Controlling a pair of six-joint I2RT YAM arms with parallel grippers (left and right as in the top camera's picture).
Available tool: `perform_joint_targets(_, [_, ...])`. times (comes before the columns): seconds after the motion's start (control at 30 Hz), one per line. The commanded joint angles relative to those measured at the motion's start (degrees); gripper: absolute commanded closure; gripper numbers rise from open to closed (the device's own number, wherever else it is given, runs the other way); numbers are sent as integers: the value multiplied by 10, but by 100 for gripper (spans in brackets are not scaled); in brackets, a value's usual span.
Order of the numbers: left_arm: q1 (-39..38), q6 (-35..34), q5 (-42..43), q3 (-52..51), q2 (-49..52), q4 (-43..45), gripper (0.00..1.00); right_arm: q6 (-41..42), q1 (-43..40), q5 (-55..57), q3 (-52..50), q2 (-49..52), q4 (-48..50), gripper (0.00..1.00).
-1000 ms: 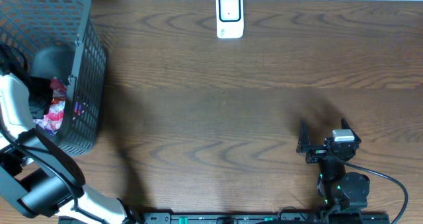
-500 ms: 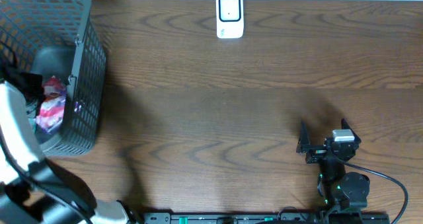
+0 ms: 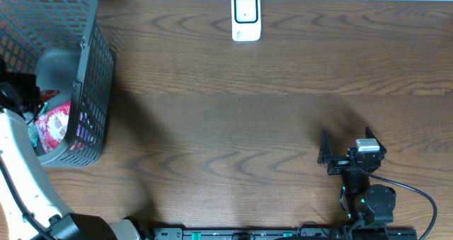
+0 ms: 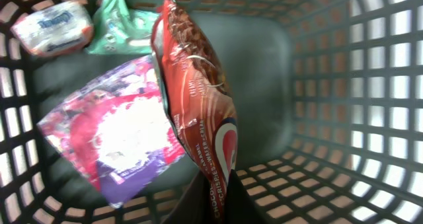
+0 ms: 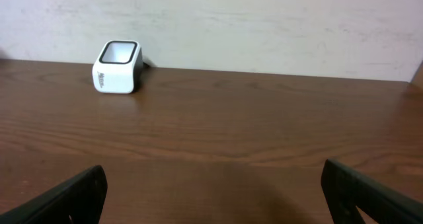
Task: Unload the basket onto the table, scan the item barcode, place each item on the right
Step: 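Grasp the red Top chocolate bar with the left gripper and lift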
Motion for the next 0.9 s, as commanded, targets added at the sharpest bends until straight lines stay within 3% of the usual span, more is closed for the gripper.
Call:
perform_joint_targets(0.0, [-1,-5,13,5,-42,12,93,-2,3,1,-1,-3,-2,1])
perform_joint_targets(0.2, [-1,-1,12,4,-57,18,92,-2,3,1,-1,-3,-2,1])
perform_joint_targets(0.63, [-1,79,1,4,-20,-35,93,-2,3,1,-1,-3,-2,1])
perform_joint_targets(0.87, [-1,78,56,4,-61,55,93,-2,3,1,-1,-3,-2,1])
